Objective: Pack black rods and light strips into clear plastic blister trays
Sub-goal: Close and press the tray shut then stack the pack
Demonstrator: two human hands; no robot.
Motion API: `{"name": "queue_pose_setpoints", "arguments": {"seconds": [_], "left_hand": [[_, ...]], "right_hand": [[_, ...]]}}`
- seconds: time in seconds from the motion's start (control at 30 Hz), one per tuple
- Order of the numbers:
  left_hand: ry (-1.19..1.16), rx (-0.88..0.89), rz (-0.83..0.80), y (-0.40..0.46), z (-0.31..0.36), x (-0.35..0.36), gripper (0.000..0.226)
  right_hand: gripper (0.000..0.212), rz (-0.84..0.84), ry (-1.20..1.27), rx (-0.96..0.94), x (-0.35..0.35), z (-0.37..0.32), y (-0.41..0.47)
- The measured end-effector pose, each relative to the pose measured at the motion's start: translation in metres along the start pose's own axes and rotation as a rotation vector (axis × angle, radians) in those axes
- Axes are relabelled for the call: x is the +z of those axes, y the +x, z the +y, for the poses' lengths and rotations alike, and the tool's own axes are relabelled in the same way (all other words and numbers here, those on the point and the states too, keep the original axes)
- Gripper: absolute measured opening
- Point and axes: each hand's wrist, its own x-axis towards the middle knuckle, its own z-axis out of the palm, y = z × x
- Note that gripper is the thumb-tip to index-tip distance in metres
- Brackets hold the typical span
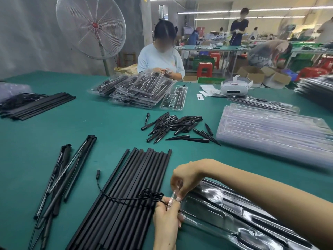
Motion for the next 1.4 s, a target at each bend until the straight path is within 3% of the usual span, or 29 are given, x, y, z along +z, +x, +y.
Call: {"name": "queue_pose_setpoints", "arguments": {"seconds": [0.17, 0.47, 0.67, 0.93, 1.1, 1.27, 1.4], "left_hand": [[0.009, 0.013, 0.009, -0.004, -0.001, -0.001, 0.020], [-0.082, -0.063, -0.062, 0.002, 0.002, -0.003, 0.021], [-0.095, -0.054, -0.084, -0.003, 0.009, -0.004, 0.022], [-0.089, -0.048, -0.069, -0.007, 0.006, -0.005, 0.022], [-0.011, -0.009, -0.012, -0.006, -0.001, -0.002, 0.021], [0.030, 0.008, 0.014, -0.010, -0.002, 0.000, 0.025], [-0.016, -0.019, -0.030, -0.007, 0.005, -0.002, 0.028]], "right_hand": [[0.029, 0.050, -0.056, 0.006, 0.008, -0.002, 0.000], [0.025, -0.080, 0.205, -0.043, -0.008, 0.001, -0.007], [0.029, -0.113, 0.093, -0.039, -0.013, -0.004, 0.000], [0.038, -0.003, -0.052, -0.053, -0.003, -0.008, 0.001], [0.029, -0.002, -0.102, -0.049, 0.002, -0.010, 0.003], [0.026, -0.021, -0.103, -0.055, 0.003, -0.009, 0.005], [0.032, 0.015, 0.033, -0.073, -0.001, -0.002, -0.003]]}}
